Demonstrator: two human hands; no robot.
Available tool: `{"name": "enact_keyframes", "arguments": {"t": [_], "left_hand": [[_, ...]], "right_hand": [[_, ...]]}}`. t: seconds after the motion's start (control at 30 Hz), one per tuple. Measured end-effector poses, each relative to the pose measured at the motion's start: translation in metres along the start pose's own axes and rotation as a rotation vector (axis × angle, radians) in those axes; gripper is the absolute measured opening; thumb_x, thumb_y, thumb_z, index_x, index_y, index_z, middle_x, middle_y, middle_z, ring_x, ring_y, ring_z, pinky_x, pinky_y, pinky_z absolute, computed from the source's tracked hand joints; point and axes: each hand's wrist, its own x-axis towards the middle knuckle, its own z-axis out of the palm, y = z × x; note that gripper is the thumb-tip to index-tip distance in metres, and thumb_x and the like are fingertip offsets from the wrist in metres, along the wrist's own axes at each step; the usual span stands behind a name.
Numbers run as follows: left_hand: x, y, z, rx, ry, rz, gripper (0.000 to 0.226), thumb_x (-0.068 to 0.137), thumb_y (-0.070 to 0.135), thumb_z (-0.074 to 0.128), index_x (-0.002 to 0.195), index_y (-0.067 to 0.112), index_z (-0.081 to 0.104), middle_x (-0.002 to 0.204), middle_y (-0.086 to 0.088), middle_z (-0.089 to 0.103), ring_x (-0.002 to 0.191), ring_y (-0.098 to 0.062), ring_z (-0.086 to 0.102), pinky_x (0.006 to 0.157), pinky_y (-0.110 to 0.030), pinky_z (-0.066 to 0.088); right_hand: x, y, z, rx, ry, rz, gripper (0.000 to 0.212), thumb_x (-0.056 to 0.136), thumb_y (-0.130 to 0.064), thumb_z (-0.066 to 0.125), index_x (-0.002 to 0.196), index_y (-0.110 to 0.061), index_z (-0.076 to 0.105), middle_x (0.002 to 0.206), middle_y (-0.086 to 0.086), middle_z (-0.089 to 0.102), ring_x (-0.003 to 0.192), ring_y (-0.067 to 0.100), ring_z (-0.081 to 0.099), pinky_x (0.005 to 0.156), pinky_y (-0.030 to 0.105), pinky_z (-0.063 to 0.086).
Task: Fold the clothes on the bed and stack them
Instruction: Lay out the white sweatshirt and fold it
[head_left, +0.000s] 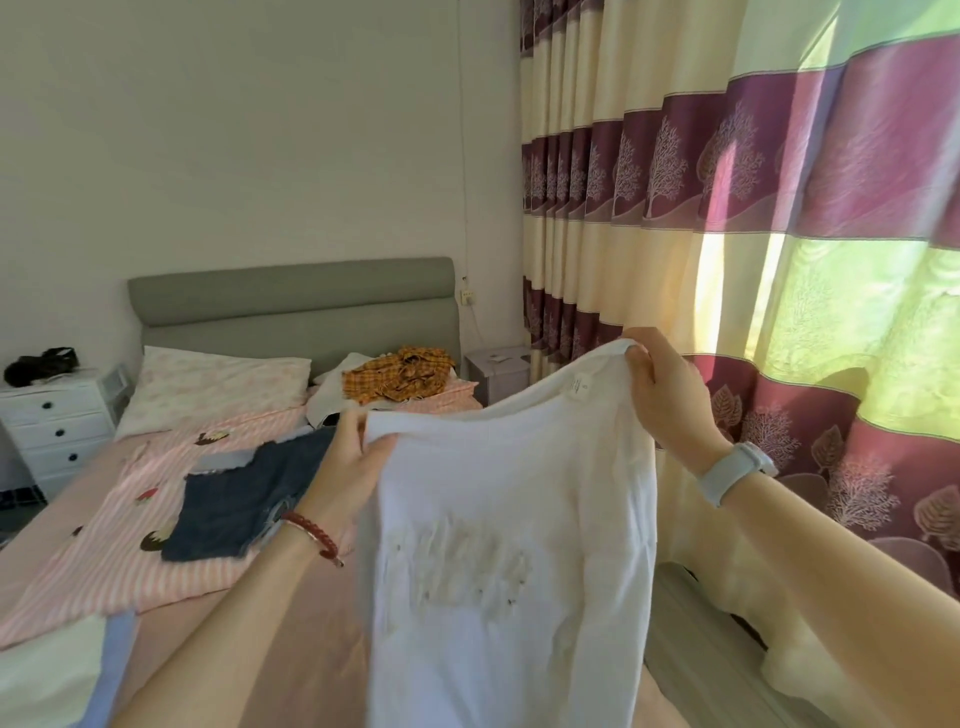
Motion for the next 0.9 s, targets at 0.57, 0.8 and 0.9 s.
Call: {"name": "enact_keyframes", "arguments": {"t": [0.57,0.8,0.9], "left_hand": [[-0.003,0.034,-0.054,0.037,-0.190,-0.275,0.035,0.083,0.037,0.066,0.087,0.002,0.069,0.086,-0.007,0.072,0.086,-0.027,0.065,0.083,-0.036,0.048],[-0.001,0.028,-0.064,0.203,0.072,-0.159,0.023,0.093,0.019,0.053,0.082,-0.001,0.057,0.076,-0.009,0.053,0.075,-0.018,0.048,0.068,-0.029,0.034],[0.000,0.029,-0.063,0.362,0.101,-0.108,0.022,0.097,0.021,0.045,0.081,0.008,0.053,0.077,-0.002,0.052,0.076,-0.018,0.047,0.062,-0.028,0.032]], "right_hand": [[-0.008,-0.013,0.028,0.438,-0.141,0.101,0.020,0.098,-0.011,0.028,0.105,-0.020,0.045,0.061,-0.004,0.036,0.041,-0.001,0.035,0.042,0.011,0.027],[-0.026,-0.019,0.025,-0.053,-0.540,-0.437,0.038,0.085,-0.031,0.060,0.114,-0.026,0.037,0.103,-0.006,0.047,0.075,0.022,0.054,0.065,0.035,0.043],[-0.027,-0.015,0.027,-0.019,-0.565,-0.486,0.039,0.085,-0.002,0.045,0.120,-0.016,0.038,0.104,-0.001,0.040,0.076,0.033,0.053,0.070,0.045,0.045]]}}
